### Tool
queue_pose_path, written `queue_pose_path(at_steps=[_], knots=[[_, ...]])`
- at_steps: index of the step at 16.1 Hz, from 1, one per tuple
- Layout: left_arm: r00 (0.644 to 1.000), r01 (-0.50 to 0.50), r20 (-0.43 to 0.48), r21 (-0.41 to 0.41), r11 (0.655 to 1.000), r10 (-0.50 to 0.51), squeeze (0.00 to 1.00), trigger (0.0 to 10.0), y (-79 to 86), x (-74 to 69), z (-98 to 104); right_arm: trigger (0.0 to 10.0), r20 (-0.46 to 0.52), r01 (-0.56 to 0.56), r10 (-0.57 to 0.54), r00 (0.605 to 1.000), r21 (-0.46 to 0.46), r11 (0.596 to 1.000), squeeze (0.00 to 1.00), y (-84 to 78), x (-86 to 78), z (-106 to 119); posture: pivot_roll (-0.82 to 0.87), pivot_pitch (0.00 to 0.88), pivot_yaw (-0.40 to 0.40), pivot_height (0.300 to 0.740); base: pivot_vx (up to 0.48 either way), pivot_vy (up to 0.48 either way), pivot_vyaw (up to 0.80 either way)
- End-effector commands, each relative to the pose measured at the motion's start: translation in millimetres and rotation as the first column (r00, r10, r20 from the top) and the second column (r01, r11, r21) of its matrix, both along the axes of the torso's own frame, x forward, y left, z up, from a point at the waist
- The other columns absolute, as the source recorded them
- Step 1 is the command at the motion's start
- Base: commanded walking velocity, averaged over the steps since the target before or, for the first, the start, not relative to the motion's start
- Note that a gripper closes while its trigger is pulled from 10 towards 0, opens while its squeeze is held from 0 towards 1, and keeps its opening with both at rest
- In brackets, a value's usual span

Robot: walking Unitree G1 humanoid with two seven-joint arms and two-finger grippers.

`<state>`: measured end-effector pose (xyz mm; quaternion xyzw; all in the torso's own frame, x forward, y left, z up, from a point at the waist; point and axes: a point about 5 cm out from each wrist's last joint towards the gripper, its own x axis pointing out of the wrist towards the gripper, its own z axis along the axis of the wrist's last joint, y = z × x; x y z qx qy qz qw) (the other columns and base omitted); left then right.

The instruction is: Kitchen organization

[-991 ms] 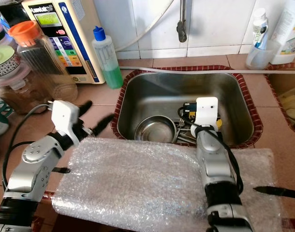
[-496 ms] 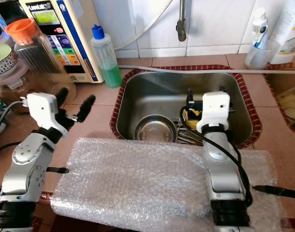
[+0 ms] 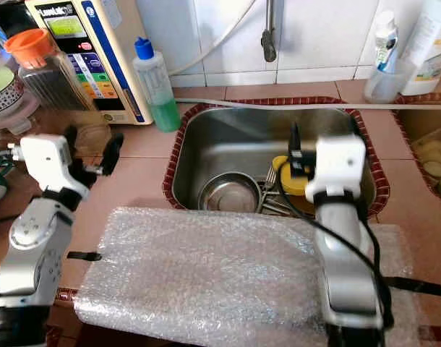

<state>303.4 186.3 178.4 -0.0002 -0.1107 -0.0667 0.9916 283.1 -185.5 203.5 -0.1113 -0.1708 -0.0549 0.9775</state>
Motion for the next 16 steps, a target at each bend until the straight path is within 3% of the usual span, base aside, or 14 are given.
queue_pose_path(at_steps=[1, 2, 4, 5, 6, 7, 8, 11, 16], knots=[[0.999, -0.038, -0.027, 0.034, 0.999, 0.039, 0.0, 10.0, 1.8, -3.5, -2, 10.0, 0.024, -0.018, 0.018, 1.0, 0.017, 1.0, 1.0, 4.2, -4.9, 9, -0.27, 0.111, 0.171, 0.74, 0.0, 0.0, 0.0], [0.997, -0.06, -0.043, 0.046, 0.997, 0.062, 0.0, 10.0, 0.3, -3.3, -4, 10.0, 0.027, -0.025, 0.025, 0.999, 0.013, 1.0, 1.0, 6.4, -5.2, 12, -0.27, 0.111, 0.171, 0.74, 0.0, 0.0, 0.0], [0.999, -0.024, -0.025, 0.019, 1.0, 0.025, 0.0, 10.0, -6.7, -1.3, -1, 10.0, 0.014, -0.036, 0.036, 0.999, 0.019, 0.999, 0.77, 8.8, 0.4, 12, -0.26, 0.1, 0.164, 0.74, 0.0, 0.0, 0.0], [0.999, -0.024, -0.025, 0.011, 1.0, 0.024, 0.0, 10.0, -8.3, -0.9, 0, 10.0, 0.01, -0.04, 0.04, 0.999, 0.025, 0.999, 0.72, 9.4, 2.1, 13, -0.25, 0.102, 0.159, 0.74, 0.0, 0.0, 0.0], [0.999, -0.024, -0.02, 0.019, 1.0, 0.024, 0.0, 10.0, -9.0, -0.9, 1, 10.0, 0.009, -0.052, 0.051, 0.999, 0.027, 0.998, 0.59, 11.0, 3.9, 14, -0.25, 0.102, 0.156, 0.74, 0.0, 0.0, 0.0], [0.999, -0.025, -0.022, 0.029, 0.999, 0.026, 0.0, 10.0, -10.7, -2.1, 2, 10.0, 0.001, -0.071, 0.071, 0.997, 0.032, 0.997, 0.29, 13.9, 7.2, 16, -0.23, 0.103, 0.151, 0.74, 0.0, 0.0, 0.0], [0.999, -0.025, -0.024, 0.031, 0.999, 0.026, 0.0, 10.0, -10.8, -2.7, 2, 10.0, -0.002, -0.074, 0.074, 0.997, 0.032, 0.997, 0.22, 14.6, 8.2, 16, -0.23, 0.103, 0.151, 0.74, 0.0, 0.0, 0.0], [0.999, -0.035, -0.026, 0.062, 0.997, 0.037, 0.0, 10.0, -9.9, -5.9, 0, 10.0, -0.014, -0.082, 0.083, 0.996, 0.036, 0.996, 0.14, 16.6, 11.3, 14, -0.21, 0.105, 0.146, 0.74, 0.0, 0.0, 0.0], [0.998, -0.037, -0.041, 0.073, 0.997, 0.04, 0.0, 10.0, -8.8, -6.9, -1, 10.0, -0.033, -0.097, 0.098, 0.995, 0.042, 0.994, 0.13, 19.8, 12.4, 11, -0.21, 0.111, 0.145, 0.74, 0.0, 0.0, 0.0]])
